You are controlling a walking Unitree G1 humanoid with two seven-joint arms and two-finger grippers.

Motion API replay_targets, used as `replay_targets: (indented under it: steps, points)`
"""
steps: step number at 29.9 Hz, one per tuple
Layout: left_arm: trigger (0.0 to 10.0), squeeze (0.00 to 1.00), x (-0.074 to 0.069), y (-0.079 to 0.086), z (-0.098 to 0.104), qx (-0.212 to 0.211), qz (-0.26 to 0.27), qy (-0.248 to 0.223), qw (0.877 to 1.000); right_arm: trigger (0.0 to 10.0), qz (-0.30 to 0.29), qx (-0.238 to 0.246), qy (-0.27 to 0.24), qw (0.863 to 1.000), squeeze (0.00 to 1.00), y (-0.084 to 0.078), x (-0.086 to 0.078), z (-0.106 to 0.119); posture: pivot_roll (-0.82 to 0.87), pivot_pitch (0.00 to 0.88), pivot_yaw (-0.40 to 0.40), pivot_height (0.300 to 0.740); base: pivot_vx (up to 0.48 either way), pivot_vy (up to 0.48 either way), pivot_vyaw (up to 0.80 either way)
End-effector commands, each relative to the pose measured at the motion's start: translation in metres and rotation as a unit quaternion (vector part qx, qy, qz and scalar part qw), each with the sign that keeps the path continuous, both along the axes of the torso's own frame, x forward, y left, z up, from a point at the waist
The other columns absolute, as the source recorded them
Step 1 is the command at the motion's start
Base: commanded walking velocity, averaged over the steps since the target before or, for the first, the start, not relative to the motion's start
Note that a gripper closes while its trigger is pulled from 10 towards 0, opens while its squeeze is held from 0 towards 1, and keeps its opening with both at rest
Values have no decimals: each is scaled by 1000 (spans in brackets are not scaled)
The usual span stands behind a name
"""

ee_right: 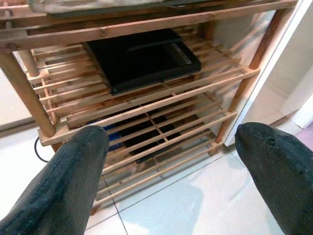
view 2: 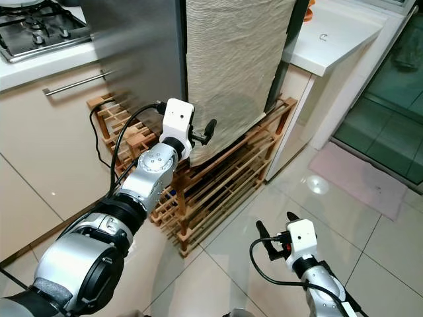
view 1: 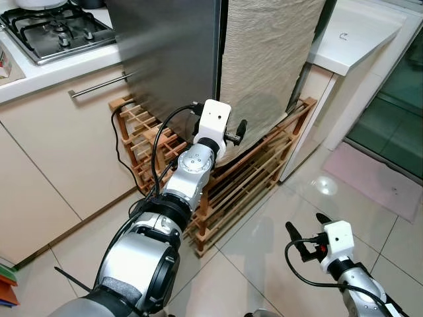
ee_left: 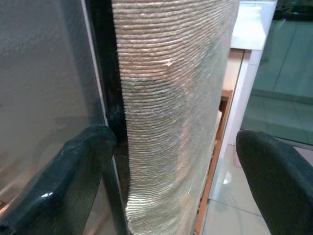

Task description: Restocking fridge

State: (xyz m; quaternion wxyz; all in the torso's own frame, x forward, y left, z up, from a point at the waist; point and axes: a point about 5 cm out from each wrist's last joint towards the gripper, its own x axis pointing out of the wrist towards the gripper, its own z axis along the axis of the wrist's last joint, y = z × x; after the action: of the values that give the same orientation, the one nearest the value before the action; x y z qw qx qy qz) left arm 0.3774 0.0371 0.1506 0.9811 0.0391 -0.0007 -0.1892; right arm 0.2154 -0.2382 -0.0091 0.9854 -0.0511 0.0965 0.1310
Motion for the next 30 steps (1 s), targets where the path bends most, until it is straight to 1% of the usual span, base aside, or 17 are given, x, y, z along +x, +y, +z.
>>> replay_targets:
  steps: [1,3,5,6,8,10,12,16,18,20,21,22,23,25,27,29,30]
  points:
    - [10000,0,2,-5,4,-1,6,1,1000,10000,-19,2,1,1000,0,-15,-4,2,-90,39,-22,740,0,0,0]
    - [10000,0,0,-15,3,-16,-9,19,1000,10000,-19,3,3,1000,0,-14,-3,2,-86,40,-24,740,0,0,0]
    - [10000,0,-3,-27,5,-30,-33,26,999,10000,-18,4,3,1000,0,-13,-2,2,-85,41,-26,740,0,0,0]
    - [10000,0,-3,-27,5,-30,-33,26,999,10000,-18,4,3,1000,0,-13,-2,2,-85,41,-26,740,0,0,0]
    - [10000,0,-12,-50,11,-50,-89,19,995,10000,-14,7,-1,1000,0,-10,1,3,-80,41,-29,740,0,0,0]
    - [10000,0,-24,-75,20,-73,-149,11,986,10000,-1,12,-2,1000,0,-5,3,3,-77,41,-32,740,0,0,0]
    - [10000,0,-30,-87,24,-82,-176,7,981,10000,9,18,-4,1000,0,0,6,4,-76,38,-32,740,0,0,0]
    - [10000,0,-32,-92,26,-89,-183,8,979,10000,7,17,0,1000,0,1,6,3,-78,34,-32,740,0,0,0]
    - [10000,0,-36,-99,30,-103,-203,6,974,10000,5,16,7,1000,0,1,5,1,-80,33,-30,740,0,0,0]
    - [10000,0,-37,-101,32,-108,-207,5,972,10000,5,17,8,1000,0,2,5,0,-81,33,-30,740,0,0,0]
    - [10000,0,-40,-105,36,-113,-224,-2,968,10000,16,39,20,999,0,4,5,-2,-83,31,-29,740,0,0,0]
    - [10000,0,-41,-106,37,-113,-230,-4,967,10000,24,49,26,998,0,5,4,-3,-83,31,-29,740,0,0,0]
    - [10000,0,-41,-107,38,-114,-235,-5,965,10000,42,47,26,998,0,7,2,-3,-89,31,-24,740,0,0,0]
    - [10000,0,-42,-108,39,-114,-239,-5,964,10000,54,42,26,997,0,7,-1,-4,-91,30,-24,740,0,0,0]
    - [10000,0,-42,-108,40,-113,-243,-9,963,10000,64,23,19,998,0,5,-6,-4,-93,29,-23,740,0,0,0]
    - [10000,0,-42,-108,40,-111,-243,-11,964,10000,36,31,10,999,0,2,-5,-3,-94,29,-22,740,0,0,0]
    - [10000,0,-42,-108,40,-111,-243,-11,964,10000,36,31,10,999,0,2,-5,-3,-94,29,-22,740,0,0,0]
